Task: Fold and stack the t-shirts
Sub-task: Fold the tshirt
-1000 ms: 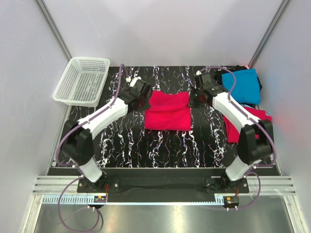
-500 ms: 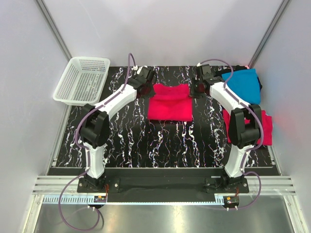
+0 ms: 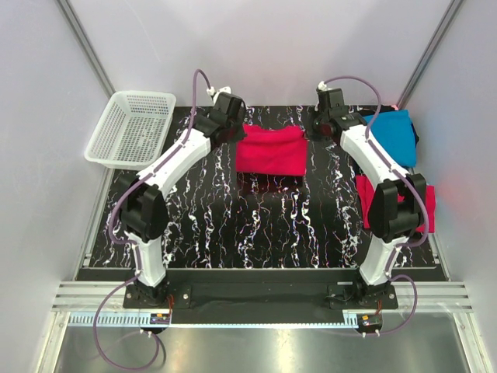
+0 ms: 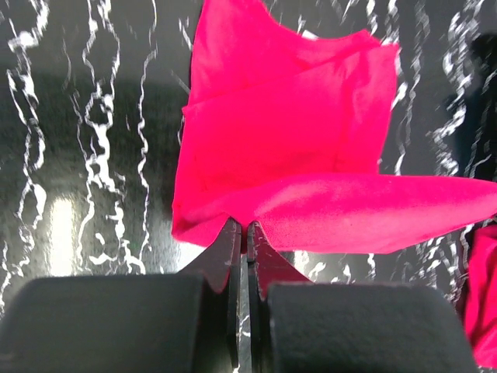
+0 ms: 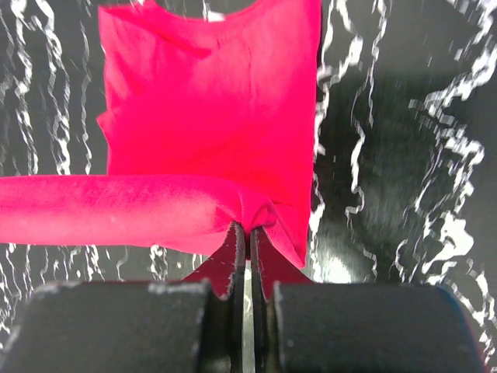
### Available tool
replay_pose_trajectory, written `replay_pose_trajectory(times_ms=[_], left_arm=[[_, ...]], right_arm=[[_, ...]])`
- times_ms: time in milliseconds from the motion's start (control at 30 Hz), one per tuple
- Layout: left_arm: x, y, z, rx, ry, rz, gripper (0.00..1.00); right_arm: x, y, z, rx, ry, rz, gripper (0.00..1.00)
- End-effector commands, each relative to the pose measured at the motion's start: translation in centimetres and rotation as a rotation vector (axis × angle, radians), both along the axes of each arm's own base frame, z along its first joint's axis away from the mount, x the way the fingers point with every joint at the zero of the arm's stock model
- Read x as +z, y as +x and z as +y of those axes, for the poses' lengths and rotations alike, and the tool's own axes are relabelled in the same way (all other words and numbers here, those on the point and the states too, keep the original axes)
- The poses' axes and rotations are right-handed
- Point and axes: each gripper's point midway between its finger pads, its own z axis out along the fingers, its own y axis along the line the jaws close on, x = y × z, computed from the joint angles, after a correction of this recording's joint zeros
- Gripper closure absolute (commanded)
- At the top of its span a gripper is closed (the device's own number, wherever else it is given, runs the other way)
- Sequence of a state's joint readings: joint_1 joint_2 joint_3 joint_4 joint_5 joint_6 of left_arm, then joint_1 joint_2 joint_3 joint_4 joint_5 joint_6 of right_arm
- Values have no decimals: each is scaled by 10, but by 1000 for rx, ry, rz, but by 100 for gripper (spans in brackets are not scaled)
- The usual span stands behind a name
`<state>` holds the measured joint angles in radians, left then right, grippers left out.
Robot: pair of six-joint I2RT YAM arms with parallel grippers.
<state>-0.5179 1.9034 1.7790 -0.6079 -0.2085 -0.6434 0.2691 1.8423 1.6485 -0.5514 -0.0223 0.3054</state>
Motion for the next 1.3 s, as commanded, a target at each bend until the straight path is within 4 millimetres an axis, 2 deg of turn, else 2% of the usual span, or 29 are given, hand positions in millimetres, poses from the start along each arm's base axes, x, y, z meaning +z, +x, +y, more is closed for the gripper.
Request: replay_pose_trajectory(times_ms=[0,67,100,133,167,200,233,267,300,333,367,400,433,533,567,600,667,700,800,833,900,933,967,1000,1033,1100,1133,1200,1267], left_arm=[[40,33,11,45,-23,-117,100],[10,53,8,33,-38,-60,100],[19,65,5,35,-65,-80,100],[-14,75,-3,17,-56,-27,100],[-20,86,-2,16,-62,-24,100],[-12,98,-6,15,-83,-48,97],[-47,105,-13,-9,-89,13,89],[-54,113,-11,-9,-101,22,74],[-65,118,-12,-6,-112,40,49],[-65,124,-12,-11,-124,34,40],[-82,129,-8,-2,-118,56,29],[-86,130,-6,1,-112,60,11],[-94,132,-3,9,-99,61,3],[-92,139,6,29,-96,18,1],[-107,134,12,34,-86,45,1],[-92,134,12,29,-95,12,1],[-95,130,12,22,-97,11,1],[-80,129,13,22,-107,-12,1],[-79,119,15,21,-103,-3,1],[-65,117,14,16,-111,-25,1],[-64,108,15,6,-108,-15,1],[-53,104,13,-9,-119,-27,1],[-49,100,8,-28,-125,-30,1],[-44,98,7,-38,-123,-38,1],[-43,91,1,-71,-135,-27,1],[-32,83,-10,-124,-143,-38,1],[-26,79,-18,-151,-158,-39,2],[-28,74,-22,-176,-170,-18,14],[-26,72,-28,-189,-185,-2,29]], right_arm=[[17,28,-7,-21,-43,-78,100],[17,46,-7,-22,-34,-91,100],[-9,56,-6,-18,-38,-45,100],[-4,68,-4,-17,-20,-65,100],[-34,78,-4,-11,-15,-15,100],[-43,85,-3,-10,-4,0,100],[-37,97,0,-14,25,-16,100],[-66,104,0,-18,22,33,98],[-76,105,-4,-29,23,68,84],[-65,116,0,-19,47,43,72],[-88,120,1,-17,46,84,61],[-90,120,1,-20,45,98,57],[-86,125,3,-10,57,84,52],[-85,130,6,-12,72,75,50],[-78,130,7,-13,80,67,50],[-74,131,7,-15,86,59,50],[-62,129,8,-11,98,44,51],[-59,128,8,-9,99,40,51],[-49,122,7,-5,94,31,52],[-51,119,5,-10,88,39,52],[-37,115,4,-8,91,19,54],[-43,109,5,0,96,39,54],[-29,105,6,6,106,17,54],[-24,103,10,14,117,4,55],[-31,95,12,23,121,27,56],[-16,88,16,32,133,-6,56],[-22,80,20,40,150,23,56],[-20,70,30,68,186,42,60],[-26,57,37,88,200,73,72]])
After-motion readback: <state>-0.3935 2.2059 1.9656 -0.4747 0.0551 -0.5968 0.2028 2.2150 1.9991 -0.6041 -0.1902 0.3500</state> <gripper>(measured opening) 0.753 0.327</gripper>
